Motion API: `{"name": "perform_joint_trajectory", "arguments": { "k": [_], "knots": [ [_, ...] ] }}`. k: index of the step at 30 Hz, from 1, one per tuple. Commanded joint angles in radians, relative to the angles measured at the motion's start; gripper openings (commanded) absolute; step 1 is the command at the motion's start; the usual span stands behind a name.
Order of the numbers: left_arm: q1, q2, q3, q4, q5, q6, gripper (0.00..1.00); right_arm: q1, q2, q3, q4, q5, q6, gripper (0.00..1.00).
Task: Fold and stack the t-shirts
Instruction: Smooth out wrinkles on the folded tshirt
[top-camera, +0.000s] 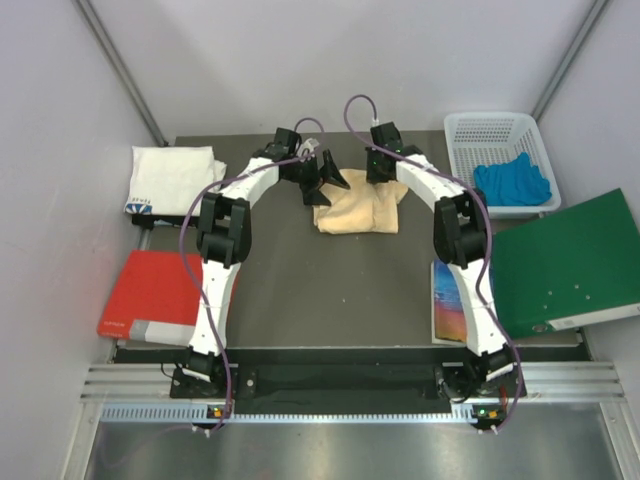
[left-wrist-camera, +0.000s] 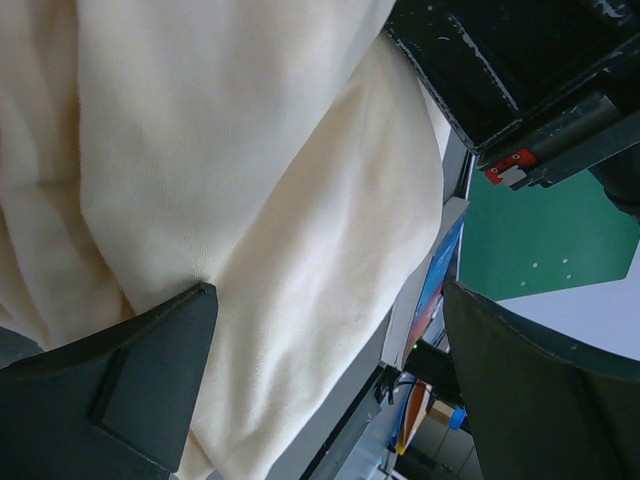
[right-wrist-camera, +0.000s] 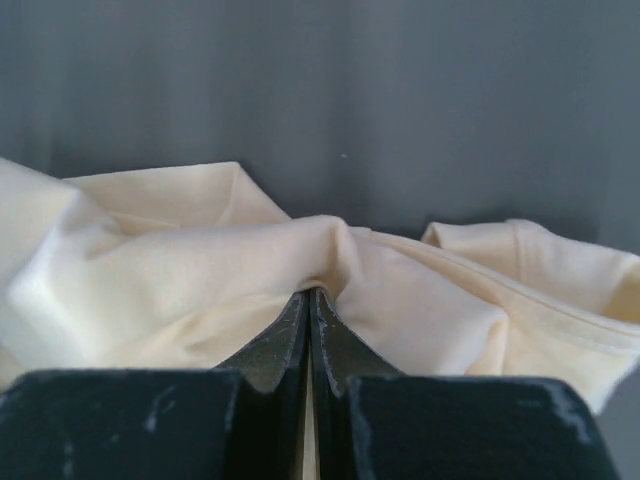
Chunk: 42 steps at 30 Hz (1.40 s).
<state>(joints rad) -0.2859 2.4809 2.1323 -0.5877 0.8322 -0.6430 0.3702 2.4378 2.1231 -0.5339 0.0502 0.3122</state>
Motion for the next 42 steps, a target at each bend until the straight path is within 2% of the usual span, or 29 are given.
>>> {"name": "perform_joint_trajectory", "arguments": {
  "k": [1, 6, 7, 8, 9, 10, 11, 14, 17, 22, 27, 29, 31, 34, 35, 39, 42],
  "knots": [
    [0.002, -0.092, 0.037, 0.054, 0.005, 0.008, 0.99, -0.014, -0.163, -0.112, 0.116, 0.146, -0.015, 0.00],
    [0.004, -0.132, -0.001, 0.242, 0.044, -0.046, 0.99, -0.042, -0.345, -0.186, 0.130, 0.096, 0.007, 0.03],
    [0.005, -0.134, -0.018, 0.284, 0.066, -0.088, 0.95, -0.053, -0.362, -0.202, 0.126, 0.070, 0.016, 0.02],
    [0.005, -0.131, -0.025, 0.323, 0.082, -0.116, 0.71, -0.072, -0.385, -0.212, 0.124, -0.017, 0.028, 0.02],
    [0.007, -0.116, -0.026, 0.400, 0.100, -0.151, 0.41, -0.083, -0.393, -0.219, 0.121, -0.080, 0.043, 0.02],
    [0.008, -0.103, -0.023, 0.422, 0.114, -0.218, 0.00, -0.094, -0.396, -0.221, 0.117, -0.137, 0.051, 0.00],
    [0.013, -0.090, -0.017, 0.434, 0.140, -0.249, 0.00, -0.103, -0.399, -0.227, 0.117, -0.255, 0.060, 0.00],
    [0.016, -0.050, -0.003, 0.476, 0.160, -0.302, 0.00, -0.108, -0.401, -0.279, 0.138, -0.476, 0.083, 0.00],
    [0.021, -0.014, -0.012, 0.544, 0.156, -0.352, 0.00, -0.108, -0.353, -0.330, 0.190, -0.635, 0.157, 0.00],
    [0.039, 0.094, 0.018, 0.715, 0.148, -0.497, 0.00, -0.119, -0.209, -0.313, 0.213, -0.717, 0.228, 0.00],
    [0.042, 0.210, 0.097, 0.744, 0.143, -0.570, 0.00, -0.142, -0.109, -0.258, 0.239, -0.727, 0.307, 0.00],
    [0.047, 0.230, 0.097, 0.730, 0.134, -0.566, 0.00, -0.157, -0.077, -0.239, 0.219, -0.667, 0.315, 0.00],
    [0.056, 0.239, 0.095, 0.686, 0.121, -0.526, 0.00, -0.174, -0.065, -0.218, 0.171, -0.562, 0.308, 0.00],
    [0.073, 0.239, 0.095, 0.538, 0.081, -0.423, 0.00, -0.195, -0.066, -0.215, 0.135, -0.447, 0.285, 0.00],
    [0.079, 0.239, 0.094, 0.463, 0.068, -0.375, 0.00, -0.201, -0.065, -0.219, 0.132, -0.426, 0.277, 0.00],
    [0.106, 0.236, 0.084, 0.349, 0.015, -0.290, 0.00, -0.218, -0.066, -0.250, 0.112, -0.349, 0.239, 0.00],
    [0.120, 0.234, 0.092, 0.328, 0.004, -0.256, 0.00, -0.224, -0.072, -0.281, 0.112, -0.317, 0.216, 0.00]
  ]
}}
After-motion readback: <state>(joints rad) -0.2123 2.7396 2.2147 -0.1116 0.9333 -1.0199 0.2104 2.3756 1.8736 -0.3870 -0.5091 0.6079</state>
